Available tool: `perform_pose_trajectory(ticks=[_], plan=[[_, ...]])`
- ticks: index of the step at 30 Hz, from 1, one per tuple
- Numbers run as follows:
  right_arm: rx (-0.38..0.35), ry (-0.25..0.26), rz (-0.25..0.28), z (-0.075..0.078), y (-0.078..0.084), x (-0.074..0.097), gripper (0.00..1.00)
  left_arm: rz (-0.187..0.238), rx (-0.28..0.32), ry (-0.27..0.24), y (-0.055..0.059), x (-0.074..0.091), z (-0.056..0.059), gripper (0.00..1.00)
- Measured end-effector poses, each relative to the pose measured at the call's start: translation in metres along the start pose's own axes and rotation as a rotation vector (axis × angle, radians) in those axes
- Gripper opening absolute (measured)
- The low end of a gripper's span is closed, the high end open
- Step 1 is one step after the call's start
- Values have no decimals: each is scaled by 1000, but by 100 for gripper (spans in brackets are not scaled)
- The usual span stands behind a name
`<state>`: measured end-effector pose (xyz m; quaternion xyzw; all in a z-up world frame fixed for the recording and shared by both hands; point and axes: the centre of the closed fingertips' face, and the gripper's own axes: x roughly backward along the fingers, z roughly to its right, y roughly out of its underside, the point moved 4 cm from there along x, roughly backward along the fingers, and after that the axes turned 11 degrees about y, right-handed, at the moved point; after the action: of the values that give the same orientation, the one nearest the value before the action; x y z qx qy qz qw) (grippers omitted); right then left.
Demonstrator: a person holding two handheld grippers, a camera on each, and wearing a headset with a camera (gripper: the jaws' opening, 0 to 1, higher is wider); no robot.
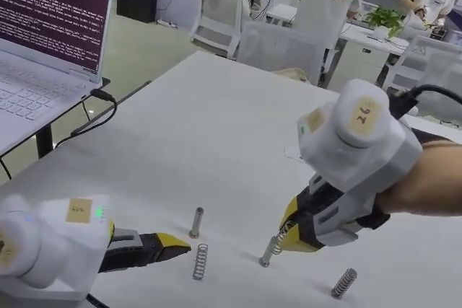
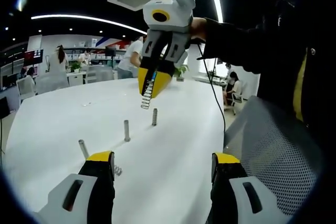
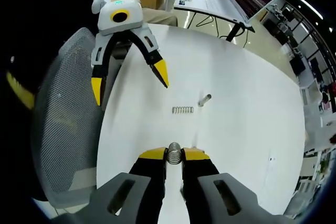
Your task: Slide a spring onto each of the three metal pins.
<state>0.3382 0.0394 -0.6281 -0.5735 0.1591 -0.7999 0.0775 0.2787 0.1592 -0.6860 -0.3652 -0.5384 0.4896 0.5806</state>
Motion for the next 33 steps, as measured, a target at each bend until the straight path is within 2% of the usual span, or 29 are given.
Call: perform_pose_trajectory(ticks=[15, 33], plan=[[-47, 15, -55, 29, 22, -22, 8, 5, 15, -29, 6, 5, -7, 72], [-70, 13, -71, 39, 29, -35, 8, 4, 36, -107, 16, 15, -19, 71]])
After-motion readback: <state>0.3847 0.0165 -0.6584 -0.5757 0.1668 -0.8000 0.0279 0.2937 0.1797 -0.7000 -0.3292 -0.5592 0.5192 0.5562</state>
